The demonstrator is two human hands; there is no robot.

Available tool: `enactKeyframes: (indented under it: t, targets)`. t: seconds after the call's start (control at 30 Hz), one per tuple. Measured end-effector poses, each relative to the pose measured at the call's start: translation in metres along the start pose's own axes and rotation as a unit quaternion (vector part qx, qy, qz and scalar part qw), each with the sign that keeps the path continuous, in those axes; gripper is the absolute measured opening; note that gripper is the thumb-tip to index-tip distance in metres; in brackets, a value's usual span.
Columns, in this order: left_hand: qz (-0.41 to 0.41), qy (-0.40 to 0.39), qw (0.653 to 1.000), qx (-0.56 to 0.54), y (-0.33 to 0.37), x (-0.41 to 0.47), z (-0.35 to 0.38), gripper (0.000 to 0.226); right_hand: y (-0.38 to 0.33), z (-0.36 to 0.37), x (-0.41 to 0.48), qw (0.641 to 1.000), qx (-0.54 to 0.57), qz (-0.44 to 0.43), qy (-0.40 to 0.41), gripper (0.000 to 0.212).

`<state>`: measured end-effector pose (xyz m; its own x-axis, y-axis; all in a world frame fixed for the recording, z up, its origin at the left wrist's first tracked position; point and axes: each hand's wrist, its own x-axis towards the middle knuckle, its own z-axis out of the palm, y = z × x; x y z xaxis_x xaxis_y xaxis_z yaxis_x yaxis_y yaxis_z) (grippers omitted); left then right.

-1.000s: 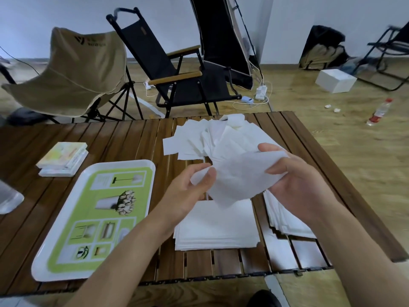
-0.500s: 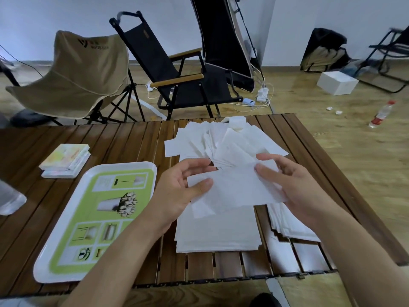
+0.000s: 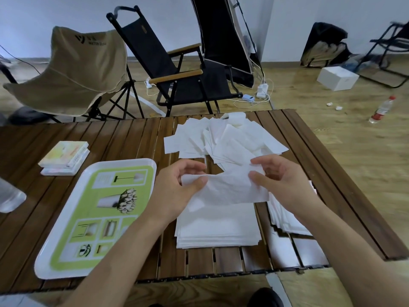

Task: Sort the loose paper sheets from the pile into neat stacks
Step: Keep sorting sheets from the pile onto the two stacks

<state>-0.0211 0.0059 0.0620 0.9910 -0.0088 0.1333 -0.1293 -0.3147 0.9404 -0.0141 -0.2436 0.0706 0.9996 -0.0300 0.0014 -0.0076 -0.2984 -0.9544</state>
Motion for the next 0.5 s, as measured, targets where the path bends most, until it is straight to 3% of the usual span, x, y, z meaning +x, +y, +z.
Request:
enactKeyframes:
  t: [0.17,0.5]
  targets:
    - [0.001,0.022,1.0,0.003,-0.0038,0.0016,-0.0037,0.028,0.0011,-0.0026,-0.0008,1.0,-0.022,-0.008,-0.014,0.049]
    - [-0.023,0.077,0.997,-0.007,-0.0048,0.0027,-0.004,0.016,-0.003,-0.003,-0.0055,0.998,-0.056,-0.007,-0.006,0.027]
